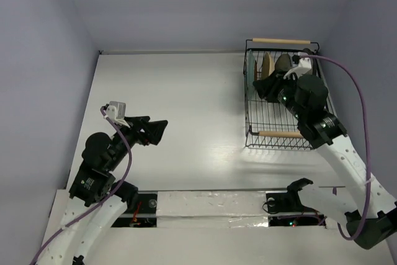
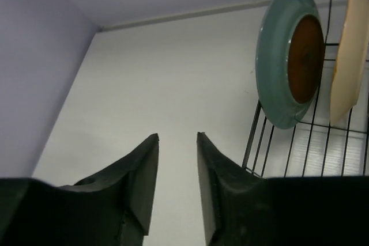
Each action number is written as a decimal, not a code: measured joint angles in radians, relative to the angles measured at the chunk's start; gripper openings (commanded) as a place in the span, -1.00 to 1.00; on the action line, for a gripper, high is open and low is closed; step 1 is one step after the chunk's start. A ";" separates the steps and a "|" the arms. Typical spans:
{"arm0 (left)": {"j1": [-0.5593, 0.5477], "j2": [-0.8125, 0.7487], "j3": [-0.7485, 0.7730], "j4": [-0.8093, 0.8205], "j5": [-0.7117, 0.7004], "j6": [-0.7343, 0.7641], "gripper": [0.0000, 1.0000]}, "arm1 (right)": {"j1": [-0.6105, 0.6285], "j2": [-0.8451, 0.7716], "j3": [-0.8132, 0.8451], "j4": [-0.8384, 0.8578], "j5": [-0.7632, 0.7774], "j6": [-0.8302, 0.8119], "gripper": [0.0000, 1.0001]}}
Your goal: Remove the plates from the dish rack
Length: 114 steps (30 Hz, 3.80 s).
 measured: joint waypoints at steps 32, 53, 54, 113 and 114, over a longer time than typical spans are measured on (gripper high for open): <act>0.061 0.007 -0.016 0.020 0.024 0.005 -0.29 | 0.000 0.959 0.876 -0.362 0.519 -0.220 0.24; 0.100 -0.005 -0.016 0.020 0.013 0.002 -0.06 | -0.008 1.069 0.879 -0.425 0.674 -0.240 -0.30; 0.100 -0.005 -0.016 0.020 0.013 0.002 -0.06 | -0.009 1.071 0.877 -0.426 0.673 -0.241 -0.47; 0.126 0.010 -0.016 0.018 0.001 -0.007 0.01 | 0.312 1.269 0.761 0.142 0.227 0.317 -1.00; 0.126 0.010 -0.016 0.018 -0.001 -0.009 0.11 | 0.312 1.276 0.760 0.153 0.223 0.332 -0.95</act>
